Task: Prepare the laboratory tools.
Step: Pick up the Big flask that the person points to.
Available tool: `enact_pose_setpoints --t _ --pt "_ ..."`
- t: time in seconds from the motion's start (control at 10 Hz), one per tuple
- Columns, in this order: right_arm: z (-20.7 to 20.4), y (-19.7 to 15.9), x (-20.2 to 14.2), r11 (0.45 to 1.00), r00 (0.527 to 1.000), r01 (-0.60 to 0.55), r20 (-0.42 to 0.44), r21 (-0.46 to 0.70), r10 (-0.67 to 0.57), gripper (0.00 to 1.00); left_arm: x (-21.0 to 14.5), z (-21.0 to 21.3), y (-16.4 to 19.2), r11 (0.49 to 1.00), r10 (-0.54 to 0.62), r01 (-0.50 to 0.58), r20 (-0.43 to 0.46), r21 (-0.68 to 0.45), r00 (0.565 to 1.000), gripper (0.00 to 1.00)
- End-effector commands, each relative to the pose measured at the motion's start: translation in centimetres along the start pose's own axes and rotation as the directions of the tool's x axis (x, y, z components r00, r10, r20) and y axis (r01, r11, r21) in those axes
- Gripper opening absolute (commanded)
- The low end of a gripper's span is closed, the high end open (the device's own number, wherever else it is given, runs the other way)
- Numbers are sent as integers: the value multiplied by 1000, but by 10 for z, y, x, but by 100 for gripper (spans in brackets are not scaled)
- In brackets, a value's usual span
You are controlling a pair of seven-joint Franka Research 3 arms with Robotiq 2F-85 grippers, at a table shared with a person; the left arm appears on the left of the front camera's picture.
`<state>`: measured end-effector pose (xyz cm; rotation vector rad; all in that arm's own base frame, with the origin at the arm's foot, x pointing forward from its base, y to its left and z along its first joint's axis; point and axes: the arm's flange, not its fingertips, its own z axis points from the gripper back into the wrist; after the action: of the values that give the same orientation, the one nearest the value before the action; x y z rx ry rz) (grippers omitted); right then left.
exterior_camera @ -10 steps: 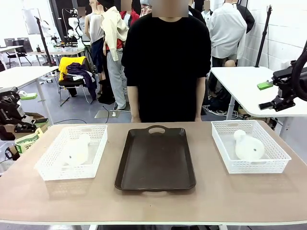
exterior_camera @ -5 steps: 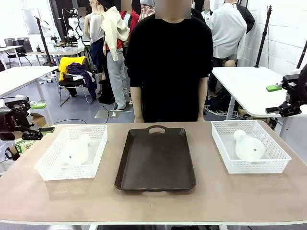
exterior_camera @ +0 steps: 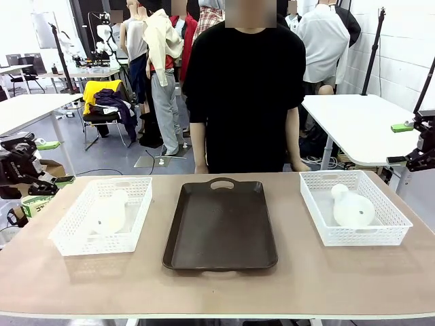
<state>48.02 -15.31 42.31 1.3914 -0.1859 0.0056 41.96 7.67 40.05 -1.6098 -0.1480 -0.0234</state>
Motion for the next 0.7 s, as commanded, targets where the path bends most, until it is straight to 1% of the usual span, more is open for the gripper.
enact_pose_setpoints --t 0.0,0.6 --pt "5 -3 -1 1000 1000 5 17 -9 -5 100 1 0 1 1000 0 0 6 10 1000 100" --pt "5 -3 -1 1000 1000 5 17 -9 -5 100 1 0 1 1000 0 0 6 10 1000 100"
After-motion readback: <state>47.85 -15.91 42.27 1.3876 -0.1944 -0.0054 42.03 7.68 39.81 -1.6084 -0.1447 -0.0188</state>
